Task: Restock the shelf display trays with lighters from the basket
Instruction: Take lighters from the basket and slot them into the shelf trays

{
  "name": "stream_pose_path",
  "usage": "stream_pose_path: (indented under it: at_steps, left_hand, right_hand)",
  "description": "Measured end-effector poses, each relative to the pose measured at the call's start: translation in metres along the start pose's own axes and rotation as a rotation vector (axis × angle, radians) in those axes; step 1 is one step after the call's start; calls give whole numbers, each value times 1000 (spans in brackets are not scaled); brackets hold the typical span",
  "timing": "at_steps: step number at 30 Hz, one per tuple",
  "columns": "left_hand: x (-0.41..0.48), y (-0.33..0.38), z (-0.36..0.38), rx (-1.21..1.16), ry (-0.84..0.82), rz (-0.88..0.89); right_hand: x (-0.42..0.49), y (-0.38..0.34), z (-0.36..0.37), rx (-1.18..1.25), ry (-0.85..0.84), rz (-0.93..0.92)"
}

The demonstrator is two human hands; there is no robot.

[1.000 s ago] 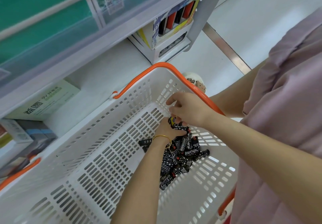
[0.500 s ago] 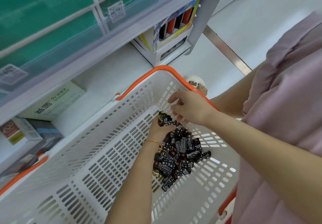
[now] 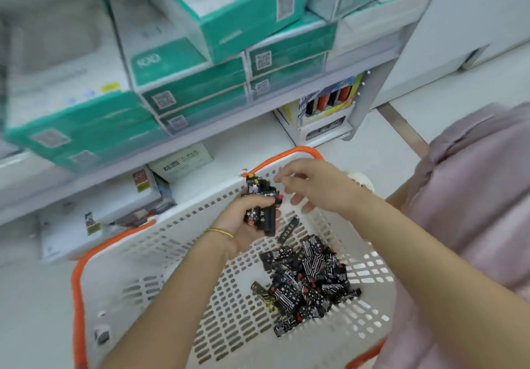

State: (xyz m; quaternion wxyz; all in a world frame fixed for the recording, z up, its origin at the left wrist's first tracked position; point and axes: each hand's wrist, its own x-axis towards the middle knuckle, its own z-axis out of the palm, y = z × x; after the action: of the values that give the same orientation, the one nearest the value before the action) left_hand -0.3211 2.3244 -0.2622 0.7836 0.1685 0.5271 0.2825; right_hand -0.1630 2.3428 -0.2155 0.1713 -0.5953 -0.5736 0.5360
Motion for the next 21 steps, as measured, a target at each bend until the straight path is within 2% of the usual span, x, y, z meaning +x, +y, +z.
stream_pose_path:
  at_steps: [5, 11, 16, 21]
  left_hand:
    - [-82, 34, 6, 63, 66, 153]
    - [-184, 53, 5, 183, 84, 381]
    - [-230, 74, 1, 219, 79, 496]
    - [-264, 102, -10, 193, -1, 547]
  right_hand:
    - [-35, -59, 3, 142, -226, -221]
    - [-72, -133, 5, 194, -478, -355]
    - [-91, -188, 11, 111, -476, -488]
    - [-106, -236, 9, -33, -361, -657]
